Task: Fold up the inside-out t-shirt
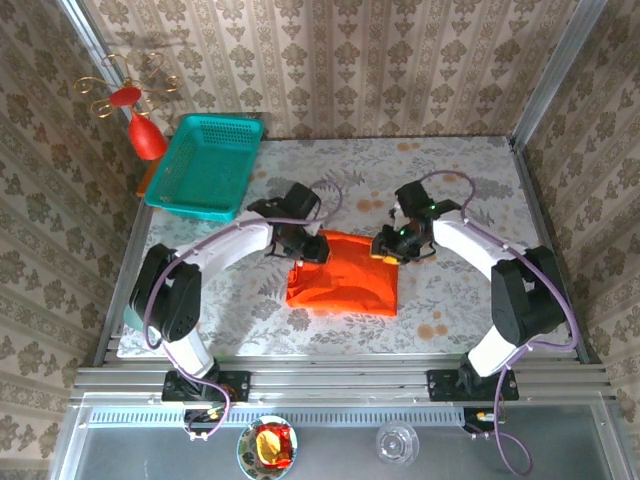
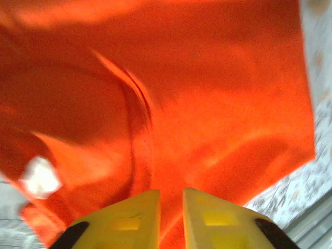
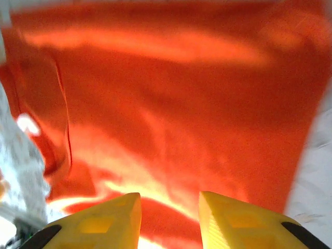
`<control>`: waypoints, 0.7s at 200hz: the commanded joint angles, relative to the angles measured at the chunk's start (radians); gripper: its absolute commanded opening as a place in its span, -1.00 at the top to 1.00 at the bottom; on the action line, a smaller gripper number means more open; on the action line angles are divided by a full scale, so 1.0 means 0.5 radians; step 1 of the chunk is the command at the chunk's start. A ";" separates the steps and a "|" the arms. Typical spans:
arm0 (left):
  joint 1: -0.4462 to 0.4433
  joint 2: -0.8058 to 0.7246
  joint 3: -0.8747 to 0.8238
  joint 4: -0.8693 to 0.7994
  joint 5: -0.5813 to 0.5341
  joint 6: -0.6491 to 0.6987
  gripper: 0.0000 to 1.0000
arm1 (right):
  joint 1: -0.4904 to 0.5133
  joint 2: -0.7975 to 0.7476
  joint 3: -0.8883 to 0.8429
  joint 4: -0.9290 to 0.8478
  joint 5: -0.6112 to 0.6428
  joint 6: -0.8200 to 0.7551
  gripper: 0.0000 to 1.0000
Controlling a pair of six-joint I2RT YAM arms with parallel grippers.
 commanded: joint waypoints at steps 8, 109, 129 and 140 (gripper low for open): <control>-0.024 0.090 -0.259 0.108 0.164 -0.060 0.73 | 0.078 0.090 -0.157 0.103 -0.197 0.067 0.31; 0.058 -0.004 -0.334 -0.013 -0.335 -0.016 0.66 | 0.028 0.083 -0.160 -0.040 0.077 0.041 0.33; 0.050 -0.113 -0.272 -0.029 -0.278 -0.044 0.63 | 0.023 0.101 -0.002 -0.064 0.006 -0.034 0.32; 0.039 -0.159 -0.264 -0.022 -0.251 -0.075 0.62 | 0.014 0.190 0.114 -0.114 -0.020 -0.102 0.32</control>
